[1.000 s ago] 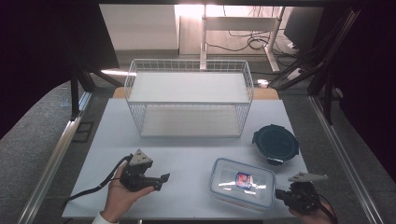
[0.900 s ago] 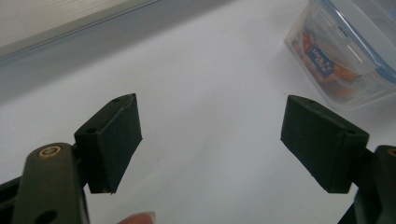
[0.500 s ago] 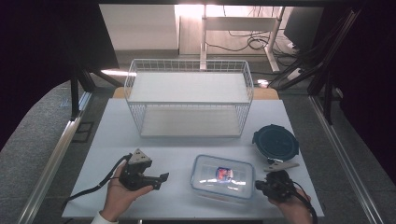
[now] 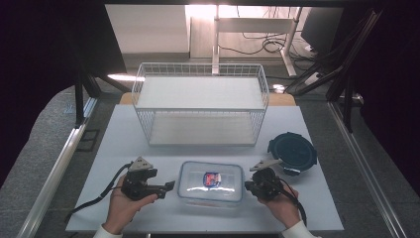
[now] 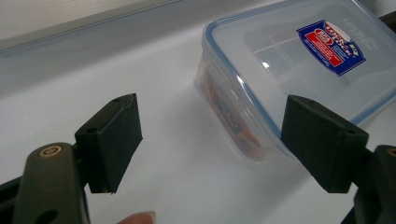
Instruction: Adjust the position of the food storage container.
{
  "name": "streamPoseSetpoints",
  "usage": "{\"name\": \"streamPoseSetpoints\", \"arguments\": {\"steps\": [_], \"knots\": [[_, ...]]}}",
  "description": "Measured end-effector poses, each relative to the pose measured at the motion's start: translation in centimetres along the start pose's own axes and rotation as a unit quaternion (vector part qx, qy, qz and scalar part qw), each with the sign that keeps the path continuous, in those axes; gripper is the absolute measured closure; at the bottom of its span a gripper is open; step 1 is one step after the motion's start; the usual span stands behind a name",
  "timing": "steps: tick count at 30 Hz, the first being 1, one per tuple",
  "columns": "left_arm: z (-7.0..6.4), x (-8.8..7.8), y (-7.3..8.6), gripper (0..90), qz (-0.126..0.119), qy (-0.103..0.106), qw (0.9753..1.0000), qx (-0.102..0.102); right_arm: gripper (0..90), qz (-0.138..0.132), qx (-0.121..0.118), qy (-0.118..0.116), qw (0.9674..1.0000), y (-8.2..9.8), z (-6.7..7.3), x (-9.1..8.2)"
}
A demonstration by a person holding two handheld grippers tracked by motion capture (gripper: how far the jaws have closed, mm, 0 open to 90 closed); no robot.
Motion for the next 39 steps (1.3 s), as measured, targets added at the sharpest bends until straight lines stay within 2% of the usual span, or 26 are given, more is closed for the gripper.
{"name": "streamPoseSetpoints", "arguments": {"steps": [4, 11, 15, 16, 17, 20, 24, 26, 27, 29, 31, 33, 39], "knots": [[0.0, -0.3, -0.2, 19.9, -0.005, 0.004, 1.0000, -0.004, 89.2, 0.000, -0.005, -0.007, 1.0000, -0.9, 0.4, 0.6], [0.2, -0.5, -0.1, 20.1, -0.007, 0.000, 1.0000, -0.006, 89.2, -0.009, -0.009, -0.003, 0.9999, -0.9, 0.3, 0.4], [0.2, -0.6, -0.1, 20.4, -0.010, -0.001, 0.9999, -0.007, 89.1, -0.039, -0.002, 0.015, 0.9991, -0.6, -0.1, -1.5], [0.2, -0.6, -0.1, 20.3, -0.010, -0.001, 0.9999, -0.007, 89.1, -0.039, -0.002, 0.015, 0.9991, -0.6, -0.1, -1.5], [0.1, -0.7, -0.1, 20.2, -0.012, 0.000, 0.9999, -0.008, 89.1, -0.052, 0.000, 0.018, 0.9985, -0.5, -0.1, -2.2], [0.1, -0.8, -0.1, 19.5, -0.017, -0.003, 0.9998, -0.009, 87.7, -0.070, 0.002, 0.015, 0.9974, -0.5, -0.2, -3.0], [0.1, -0.9, -0.2, 17.9, -0.021, -0.003, 0.9997, -0.012, 73.1, -0.094, 0.009, -0.008, 0.9955, -0.7, -0.3, -3.6], [0.0, -1.0, -0.2, 18.2, -0.020, 0.003, 0.9997, -0.014, 55.6, -0.106, 0.020, -0.014, 0.9941, -0.8, -0.5, -3.8], [0.0, -1.1, -0.3, 18.2, -0.023, 0.006, 0.9996, -0.015, 47.3, -0.113, 0.026, -0.010, 0.9932, -0.9, -0.7, -3.9], [-0.1, -1.2, -0.4, 18.3, -0.027, 0.009, 0.9994, -0.017, 37.8, -0.125, 0.036, -0.004, 0.9915, -1.0, -0.9, -4.1], [-0.1, -1.3, -0.4, 18.4, -0.029, 0.010, 0.9994, -0.018, 34.2, -0.127, 0.039, -0.002, 0.9911, -1.1, -1.0, -4.1], [0.0, -1.5, -0.5, 20.1, -0.044, -0.007, 0.9989, -0.011, 27.3, -0.136, 0.050, -0.002, 0.9895, -1.1, -1.1, -4.3], [-0.4, -1.8, -0.7, 20.6, -0.050, -0.001, 0.9987, -0.011, 19.8, -0.143, 0.060, 0.004, 0.9879, -1.0, -1.1, -4.3]]}}
Point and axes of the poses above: each handheld gripper's, and its own axes: x roughly forward along the jaws, y roughly out of its underside, z roughly to its left, the point moved 8 cm from there along x, roughly forward along the jaws, and after that the axes turned 13 degrees about -x, right-handed, at the moved point
